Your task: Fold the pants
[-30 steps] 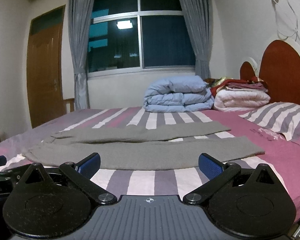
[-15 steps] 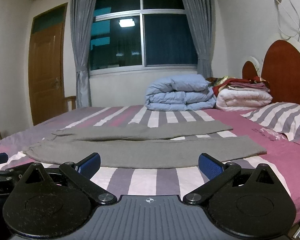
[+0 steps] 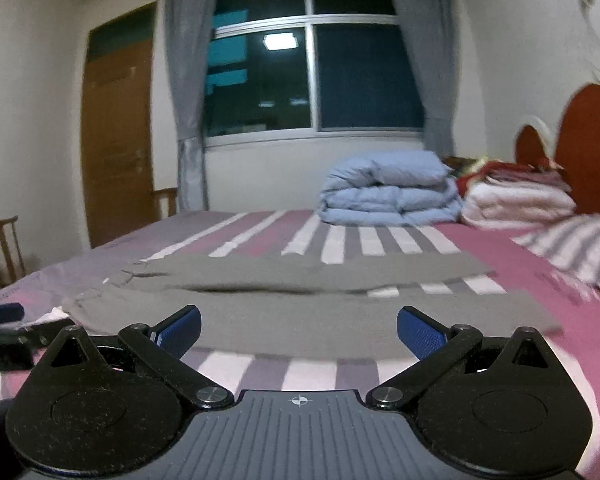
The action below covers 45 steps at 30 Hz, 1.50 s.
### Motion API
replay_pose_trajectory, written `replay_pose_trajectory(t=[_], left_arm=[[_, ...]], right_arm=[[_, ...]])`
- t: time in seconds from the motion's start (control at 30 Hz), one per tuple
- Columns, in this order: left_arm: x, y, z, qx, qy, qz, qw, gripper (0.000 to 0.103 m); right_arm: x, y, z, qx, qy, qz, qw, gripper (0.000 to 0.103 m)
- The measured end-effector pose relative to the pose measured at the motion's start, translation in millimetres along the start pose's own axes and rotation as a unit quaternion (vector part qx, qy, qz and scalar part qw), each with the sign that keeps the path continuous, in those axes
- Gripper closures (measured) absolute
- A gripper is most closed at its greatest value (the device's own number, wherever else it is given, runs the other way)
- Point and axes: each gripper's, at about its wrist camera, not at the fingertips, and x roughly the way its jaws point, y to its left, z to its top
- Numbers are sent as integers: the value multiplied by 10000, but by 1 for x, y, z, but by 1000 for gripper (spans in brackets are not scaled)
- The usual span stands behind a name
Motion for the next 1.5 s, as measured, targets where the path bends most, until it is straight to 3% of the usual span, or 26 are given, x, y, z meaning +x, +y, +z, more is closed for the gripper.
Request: replay_pose_trajectory(t=[0.23,0.33,0.57,0.63,0.67,0.7,0.73,0.77,0.8,0.87,0.97,1.17,1.33,1.37,1.4,1.47,1.5], left_arm=[[91,94,61,69,128,244,9996,6],[142,134,83,61,447,70,9990,6],[273,195,105,714,1368,263,9877,8],[309,215,108,685,1586,247,9847,11],[326,224,110,607,1696,209,9834,26],[343,234,111,479,1809,103,9823,56],[358,245,111,293,1912,2,9811,63],[372,255,111,115,1972,-86,9803,63],[387,265,110,-7,1997,-173,9797,63],[410,274,107,-165,2120,-379,9764,63],[442,276,102,-35,2304,-546,9716,62],[479,286,88,-15,2514,-697,9654,55],[504,297,82,-170,2517,-926,9632,37],[506,297,82,-152,2498,-944,9636,38],[509,296,83,-112,2494,-950,9637,45],[510,291,85,-19,2458,-1124,9628,69],[507,287,86,95,2410,-1075,9645,76]], right_arm=[[113,-6,64,-314,226,487,9981,0],[174,-1,83,-638,323,654,9953,0],[328,4,96,-1159,907,821,9857,0],[370,4,97,-1270,1084,856,9822,0],[392,3,99,-1280,1142,901,9810,0],[414,1,100,-1251,1218,995,9796,0],[431,0,99,-1254,1252,1055,9785,0],[446,0,99,-1284,1291,1112,9770,9],[467,0,98,-1332,1425,1166,9738,29],[500,1,94,-1407,1727,1293,9663,44],[543,4,82,-1652,2021,1382,9554,46],[585,-3,55,-1847,2613,1640,9331,46],[592,-9,49,-1764,2864,1859,9232,45],[595,-10,47,-1741,2931,1881,9211,43],[597,-11,47,-1705,2988,1894,9197,43],[598,-6,47,-1743,3101,1932,9144,45],[600,-5,49,-1722,3173,2022,9104,62]])
